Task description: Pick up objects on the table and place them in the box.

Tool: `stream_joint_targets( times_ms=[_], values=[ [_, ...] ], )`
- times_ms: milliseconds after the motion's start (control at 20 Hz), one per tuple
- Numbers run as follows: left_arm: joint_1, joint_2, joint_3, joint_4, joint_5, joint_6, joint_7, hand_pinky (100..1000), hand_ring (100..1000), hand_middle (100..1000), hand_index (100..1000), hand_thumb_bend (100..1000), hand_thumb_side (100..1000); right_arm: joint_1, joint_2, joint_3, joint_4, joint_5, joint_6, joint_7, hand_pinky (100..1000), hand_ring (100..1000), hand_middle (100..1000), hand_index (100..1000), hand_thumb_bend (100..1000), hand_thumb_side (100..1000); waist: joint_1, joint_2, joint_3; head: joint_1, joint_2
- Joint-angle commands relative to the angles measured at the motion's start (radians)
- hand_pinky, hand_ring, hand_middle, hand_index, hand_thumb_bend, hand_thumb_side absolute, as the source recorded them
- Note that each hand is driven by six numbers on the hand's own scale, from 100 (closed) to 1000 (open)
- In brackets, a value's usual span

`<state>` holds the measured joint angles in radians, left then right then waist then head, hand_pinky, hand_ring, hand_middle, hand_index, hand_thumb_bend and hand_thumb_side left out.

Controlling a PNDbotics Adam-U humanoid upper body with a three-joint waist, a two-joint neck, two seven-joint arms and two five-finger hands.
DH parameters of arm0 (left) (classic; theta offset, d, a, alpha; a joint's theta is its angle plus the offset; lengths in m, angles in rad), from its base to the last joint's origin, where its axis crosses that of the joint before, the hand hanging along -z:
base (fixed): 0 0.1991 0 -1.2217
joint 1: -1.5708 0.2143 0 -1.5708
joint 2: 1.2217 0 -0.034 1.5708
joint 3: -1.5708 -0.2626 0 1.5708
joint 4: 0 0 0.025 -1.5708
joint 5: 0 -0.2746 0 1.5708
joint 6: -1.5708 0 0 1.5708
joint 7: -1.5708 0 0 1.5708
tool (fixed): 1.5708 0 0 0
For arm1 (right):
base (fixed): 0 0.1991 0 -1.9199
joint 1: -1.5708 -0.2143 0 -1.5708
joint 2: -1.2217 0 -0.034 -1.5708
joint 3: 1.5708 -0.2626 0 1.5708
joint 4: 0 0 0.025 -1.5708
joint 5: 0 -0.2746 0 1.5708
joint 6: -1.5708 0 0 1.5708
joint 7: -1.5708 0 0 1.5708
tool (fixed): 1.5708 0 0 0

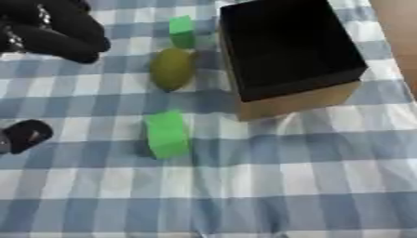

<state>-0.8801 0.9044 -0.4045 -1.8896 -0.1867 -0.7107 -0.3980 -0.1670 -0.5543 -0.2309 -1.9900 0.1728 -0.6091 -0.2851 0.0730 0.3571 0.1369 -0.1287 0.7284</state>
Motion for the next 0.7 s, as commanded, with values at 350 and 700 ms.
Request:
stream_joint_targets(
  times_ms=[350, 700],
  values=[
    [-0.206, -0.116, -0.119, 0.176, -0.024, -0.151, -0.225, 902, 867, 845, 942, 311, 519, 0.001, -0.03, -0.011, -0.01, -0.005, 0.004, 0.003, 909, 948, 491, 895, 100, 470, 0.014, -0.031, 0.014, -0.015, 0.002],
    [-0.249, -0.164, -0.133, 0.193, -0.008, -0.174, -0.33, 902, 867, 851, 948, 364, 448, 0.002, -0.026, -0.008, -0.01, -0.004, 0.007, 0.007, 910, 952, 489, 896, 100, 470, 0.014, -0.03, 0.018, -0.021, 0.002]
  ],
)
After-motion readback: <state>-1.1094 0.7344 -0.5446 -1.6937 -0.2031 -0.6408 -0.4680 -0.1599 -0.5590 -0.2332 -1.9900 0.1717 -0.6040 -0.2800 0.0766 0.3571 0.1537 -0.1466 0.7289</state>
